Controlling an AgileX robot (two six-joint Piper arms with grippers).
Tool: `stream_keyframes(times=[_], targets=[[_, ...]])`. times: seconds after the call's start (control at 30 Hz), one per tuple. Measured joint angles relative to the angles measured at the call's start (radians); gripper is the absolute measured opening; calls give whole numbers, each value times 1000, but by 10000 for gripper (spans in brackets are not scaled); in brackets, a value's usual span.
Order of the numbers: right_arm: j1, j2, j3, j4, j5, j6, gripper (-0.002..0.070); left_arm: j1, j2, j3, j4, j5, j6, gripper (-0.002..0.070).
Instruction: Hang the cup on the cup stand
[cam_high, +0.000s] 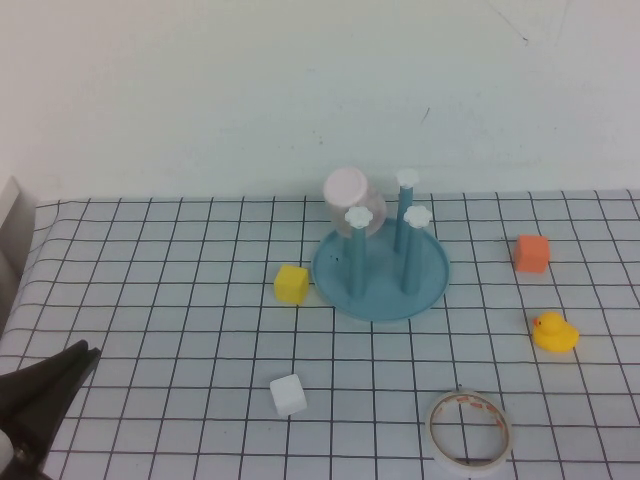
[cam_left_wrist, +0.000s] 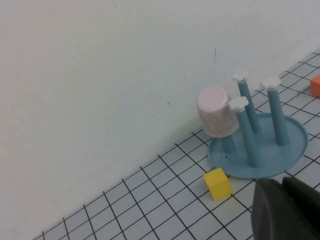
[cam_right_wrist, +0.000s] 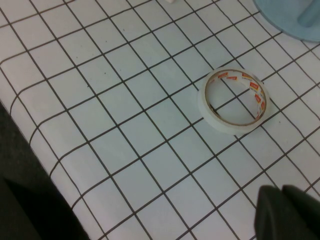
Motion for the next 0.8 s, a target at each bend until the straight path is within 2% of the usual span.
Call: stream_keyframes(times=[0.2, 0.27, 0.63, 0.8], targets=[[0, 0, 0, 2, 0, 0, -1, 0, -11, 0, 0, 0, 9, -1], [0, -1, 0, 4, 2, 0, -1, 25, -41, 2, 0, 19, 10, -1], [0, -2, 0, 8, 25, 0, -1, 500, -300, 20, 2, 71, 15, -1], [0, -2, 0, 8, 27, 0, -1, 625, -341, 79, 6, 153, -72, -1]])
